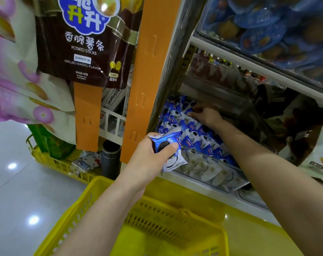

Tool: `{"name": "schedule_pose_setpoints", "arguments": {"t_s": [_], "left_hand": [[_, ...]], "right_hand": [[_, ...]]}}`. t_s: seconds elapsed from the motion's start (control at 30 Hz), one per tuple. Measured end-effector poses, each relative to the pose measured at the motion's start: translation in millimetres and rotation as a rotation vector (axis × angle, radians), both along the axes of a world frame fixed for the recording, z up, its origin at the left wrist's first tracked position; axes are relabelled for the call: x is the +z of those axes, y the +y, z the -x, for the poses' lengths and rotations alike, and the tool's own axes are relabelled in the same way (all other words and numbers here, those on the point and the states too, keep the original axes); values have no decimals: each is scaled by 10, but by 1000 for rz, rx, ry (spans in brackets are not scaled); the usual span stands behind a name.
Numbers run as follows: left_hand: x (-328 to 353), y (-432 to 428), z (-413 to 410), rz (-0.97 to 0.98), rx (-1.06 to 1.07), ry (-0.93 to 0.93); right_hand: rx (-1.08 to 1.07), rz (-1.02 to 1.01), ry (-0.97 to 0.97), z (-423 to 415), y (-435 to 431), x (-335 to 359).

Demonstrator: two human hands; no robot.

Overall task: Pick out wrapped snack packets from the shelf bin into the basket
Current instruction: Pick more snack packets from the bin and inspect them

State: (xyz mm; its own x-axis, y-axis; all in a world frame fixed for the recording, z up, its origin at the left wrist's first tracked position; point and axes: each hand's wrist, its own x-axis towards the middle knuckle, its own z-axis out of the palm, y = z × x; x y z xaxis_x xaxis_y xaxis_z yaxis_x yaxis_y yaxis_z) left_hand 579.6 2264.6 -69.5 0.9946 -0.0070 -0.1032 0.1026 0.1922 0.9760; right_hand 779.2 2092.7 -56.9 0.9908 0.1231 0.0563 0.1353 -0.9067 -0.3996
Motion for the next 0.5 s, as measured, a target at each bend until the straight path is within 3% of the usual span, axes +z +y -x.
{"name": "schedule_pose_setpoints", "arguments": {"t_s": [0.17,0.27,0.5], "left_hand": [[-22,0,-23,-3,4,-2],[-23,4,-22,-8,13,-1],[-35,-9,28,-49,5,3]], "right_hand": [[-22,61,145,-25,-4,70],[-10,-13,144,66,-2,84],[-3,-374,-212,768,63,275]]}}
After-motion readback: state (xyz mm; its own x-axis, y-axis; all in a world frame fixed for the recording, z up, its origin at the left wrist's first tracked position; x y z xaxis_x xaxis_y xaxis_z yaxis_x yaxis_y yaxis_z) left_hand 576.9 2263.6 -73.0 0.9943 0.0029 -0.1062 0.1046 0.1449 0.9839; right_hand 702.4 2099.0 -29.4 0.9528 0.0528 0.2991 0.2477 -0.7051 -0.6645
